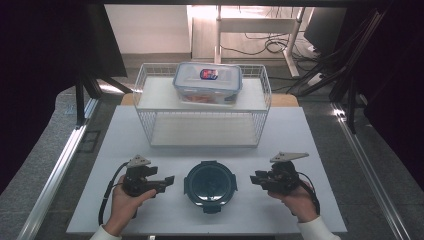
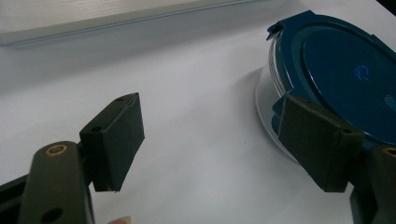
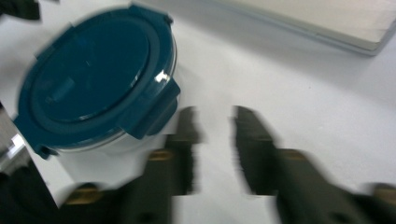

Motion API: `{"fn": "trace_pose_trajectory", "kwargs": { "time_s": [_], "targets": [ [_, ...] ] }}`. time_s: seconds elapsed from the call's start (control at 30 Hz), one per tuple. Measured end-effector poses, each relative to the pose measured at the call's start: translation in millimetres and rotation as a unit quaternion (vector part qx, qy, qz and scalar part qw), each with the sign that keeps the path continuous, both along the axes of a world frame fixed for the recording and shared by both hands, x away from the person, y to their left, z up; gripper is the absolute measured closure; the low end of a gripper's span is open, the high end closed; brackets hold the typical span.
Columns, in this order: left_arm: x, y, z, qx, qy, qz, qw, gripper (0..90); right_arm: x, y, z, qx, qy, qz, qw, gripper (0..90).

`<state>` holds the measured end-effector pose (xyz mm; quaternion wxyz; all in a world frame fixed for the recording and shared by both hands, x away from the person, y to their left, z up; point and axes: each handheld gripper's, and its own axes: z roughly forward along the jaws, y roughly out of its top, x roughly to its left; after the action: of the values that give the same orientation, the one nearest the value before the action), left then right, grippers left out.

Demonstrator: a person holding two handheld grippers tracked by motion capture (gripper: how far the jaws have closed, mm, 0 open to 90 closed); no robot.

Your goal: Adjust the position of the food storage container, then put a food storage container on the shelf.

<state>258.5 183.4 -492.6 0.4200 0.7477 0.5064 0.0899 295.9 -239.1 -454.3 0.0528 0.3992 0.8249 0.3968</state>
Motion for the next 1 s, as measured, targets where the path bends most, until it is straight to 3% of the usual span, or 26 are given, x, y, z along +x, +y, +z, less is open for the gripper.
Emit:
{"fn": "trace_pose_trajectory", "kwargs": {
  "time_s": [0.07,0.2,0.33,0.57,0.73,1.0],
  "targets": [
    [-0.1,1.2,0.4,0.0,-0.002,0.002,1.0,21.4,-0.7,-4.6,1.2,0.025,0.005,-0.013,0.9996,37.7],
    [-1.4,3.6,1.5,-0.006,-0.007,0.007,0.9999,21.7,-3.0,-8.7,-0.4,0.062,0.005,-0.016,0.998,28.4],
    [-2.9,4.2,2.7,-0.013,-0.01,0.008,0.9998,21.7,-6.1,-8.1,-3.3,0.058,-0.01,-0.015,0.9982,25.3],
    [-4.7,2.3,7.2,-0.022,-0.005,0.004,0.9997,17.8,-7.3,-1.3,-6.9,0.053,-0.01,-0.013,0.9984,22.3],
    [-6.4,0.8,13.0,-0.038,-0.001,-0.002,0.9993,15.3,-7.6,0.4,-6.5,0.069,0.005,-0.011,0.9975,21.5],
    [-2.7,-3.9,13.5,-0.054,0.021,-0.005,0.9983,11.9,-5.5,9.7,-12.0,0.071,0.026,-0.004,0.9972,18.5]
  ]
}}
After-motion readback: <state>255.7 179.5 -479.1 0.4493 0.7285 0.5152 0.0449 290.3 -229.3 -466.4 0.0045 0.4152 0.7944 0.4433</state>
